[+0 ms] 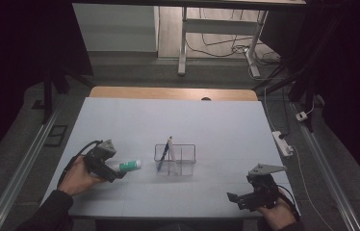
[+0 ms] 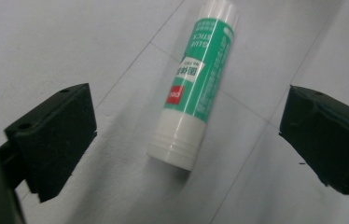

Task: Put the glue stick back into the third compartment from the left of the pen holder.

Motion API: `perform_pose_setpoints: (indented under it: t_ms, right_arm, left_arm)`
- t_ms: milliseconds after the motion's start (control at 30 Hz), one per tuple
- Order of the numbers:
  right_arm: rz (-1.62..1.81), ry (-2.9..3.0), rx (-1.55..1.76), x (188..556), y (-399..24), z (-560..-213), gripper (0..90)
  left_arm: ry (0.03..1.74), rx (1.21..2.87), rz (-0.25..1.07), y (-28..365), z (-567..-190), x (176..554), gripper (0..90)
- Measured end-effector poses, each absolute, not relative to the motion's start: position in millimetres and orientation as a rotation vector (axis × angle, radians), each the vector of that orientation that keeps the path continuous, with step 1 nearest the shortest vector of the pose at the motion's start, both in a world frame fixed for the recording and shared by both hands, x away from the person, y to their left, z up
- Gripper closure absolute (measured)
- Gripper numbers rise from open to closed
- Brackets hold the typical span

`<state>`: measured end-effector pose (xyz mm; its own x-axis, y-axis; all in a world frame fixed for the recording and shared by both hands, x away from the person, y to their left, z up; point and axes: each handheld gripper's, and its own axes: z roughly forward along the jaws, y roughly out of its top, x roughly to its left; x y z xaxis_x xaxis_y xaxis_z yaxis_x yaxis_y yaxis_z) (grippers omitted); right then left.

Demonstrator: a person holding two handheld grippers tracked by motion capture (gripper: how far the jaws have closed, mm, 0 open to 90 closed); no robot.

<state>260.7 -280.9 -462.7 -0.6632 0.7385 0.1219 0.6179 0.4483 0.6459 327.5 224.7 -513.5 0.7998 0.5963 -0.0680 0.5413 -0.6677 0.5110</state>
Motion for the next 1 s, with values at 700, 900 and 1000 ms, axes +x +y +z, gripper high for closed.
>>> perform_pose_setpoints:
  t_ms: [700,900,1000]
  right_arm:
    - [1.011,2.536,1.182,260.9,-280.3,-463.0,0.0]
    - [1.008,2.538,1.18,260.9,-280.0,-463.1,0.0]
    - [1.008,2.539,1.179,260.9,-280.0,-463.2,0.0]
  left_arm:
    - [0.742,2.594,0.116,219.0,-517.8,329.6,57.1]
    - [0.715,2.618,0.104,217.8,-518.5,328.3,63.9]
    - [0.711,2.624,0.102,217.2,-518.1,328.1,64.4]
